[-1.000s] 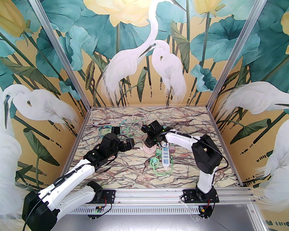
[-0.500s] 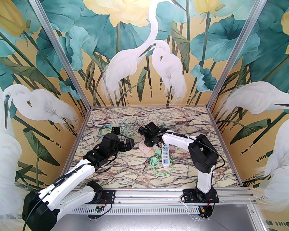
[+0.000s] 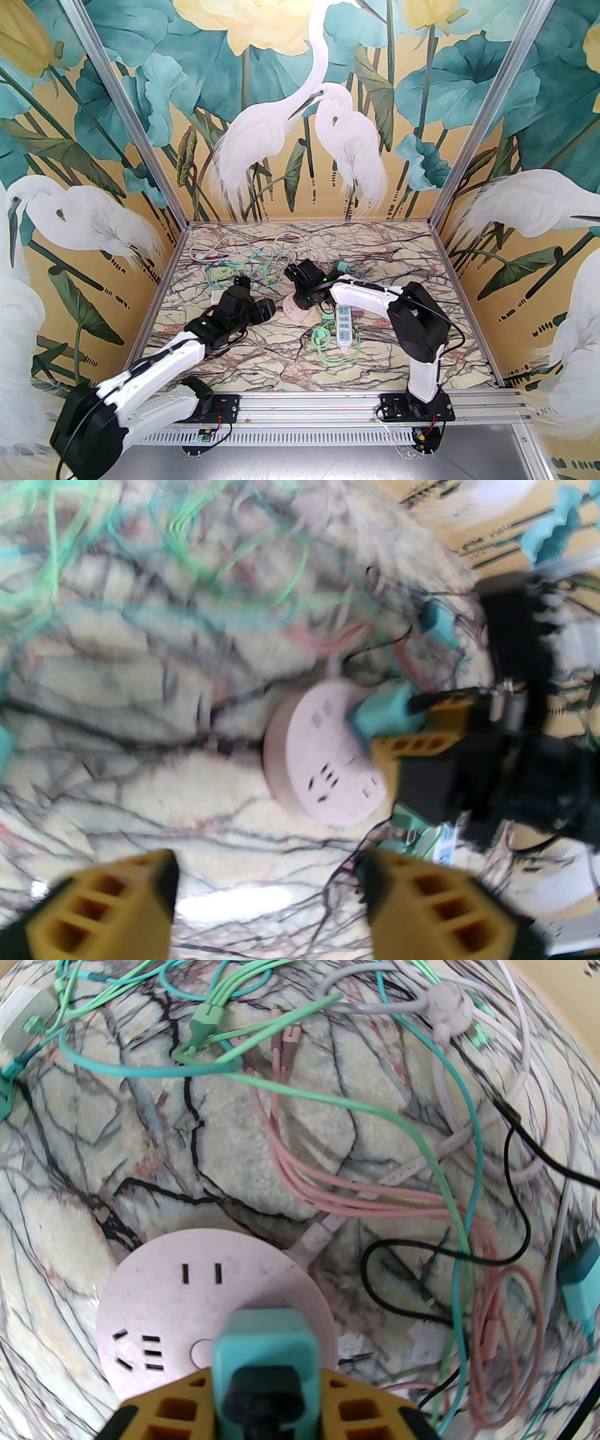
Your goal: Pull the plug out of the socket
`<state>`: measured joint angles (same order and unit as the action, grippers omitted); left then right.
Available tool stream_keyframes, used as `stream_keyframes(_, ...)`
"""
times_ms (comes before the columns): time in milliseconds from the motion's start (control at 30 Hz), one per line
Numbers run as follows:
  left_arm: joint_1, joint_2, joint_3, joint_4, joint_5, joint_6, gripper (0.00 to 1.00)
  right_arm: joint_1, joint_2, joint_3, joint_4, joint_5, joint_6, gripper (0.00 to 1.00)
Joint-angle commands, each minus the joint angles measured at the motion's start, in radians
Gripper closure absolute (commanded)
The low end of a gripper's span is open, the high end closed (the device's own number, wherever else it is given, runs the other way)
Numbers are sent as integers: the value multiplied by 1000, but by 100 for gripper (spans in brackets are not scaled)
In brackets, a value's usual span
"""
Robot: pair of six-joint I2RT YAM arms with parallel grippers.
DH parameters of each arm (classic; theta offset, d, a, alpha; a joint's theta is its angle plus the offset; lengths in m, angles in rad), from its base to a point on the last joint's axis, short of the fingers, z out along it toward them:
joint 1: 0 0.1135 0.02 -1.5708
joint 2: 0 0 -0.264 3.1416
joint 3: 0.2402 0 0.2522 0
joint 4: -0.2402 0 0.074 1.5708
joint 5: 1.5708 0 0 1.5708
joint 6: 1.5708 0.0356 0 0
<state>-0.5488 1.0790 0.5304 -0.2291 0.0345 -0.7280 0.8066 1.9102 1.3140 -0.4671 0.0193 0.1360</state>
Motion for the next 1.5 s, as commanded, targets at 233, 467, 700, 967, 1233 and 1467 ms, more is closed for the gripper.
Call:
stream_keyframes(233, 9, 279, 76, 152, 105, -97, 43, 28, 11, 11, 8, 23, 146, 80)
stream_keyframes(467, 9, 427, 141, 176, 116, -89, 42, 36, 19, 6, 13, 17, 174, 80)
stream_keyframes(700, 8, 495, 163, 215, 167, -89, 42, 43, 17, -9, 30, 9, 191, 80)
stream_keyframes(967, 5, 568, 176, 159, 146, -62, 58, 60, 26, -4, 27, 21, 173, 80)
stream_keyframes(1233, 1, 602, 167, 123, 137, -36, 61, 107, 47, 17, -1, 80, 154, 79)
stream_keyframes(1467, -5, 627, 196, 77, 130, 0, 61, 134, 71, 50, -38, 140, 128, 81)
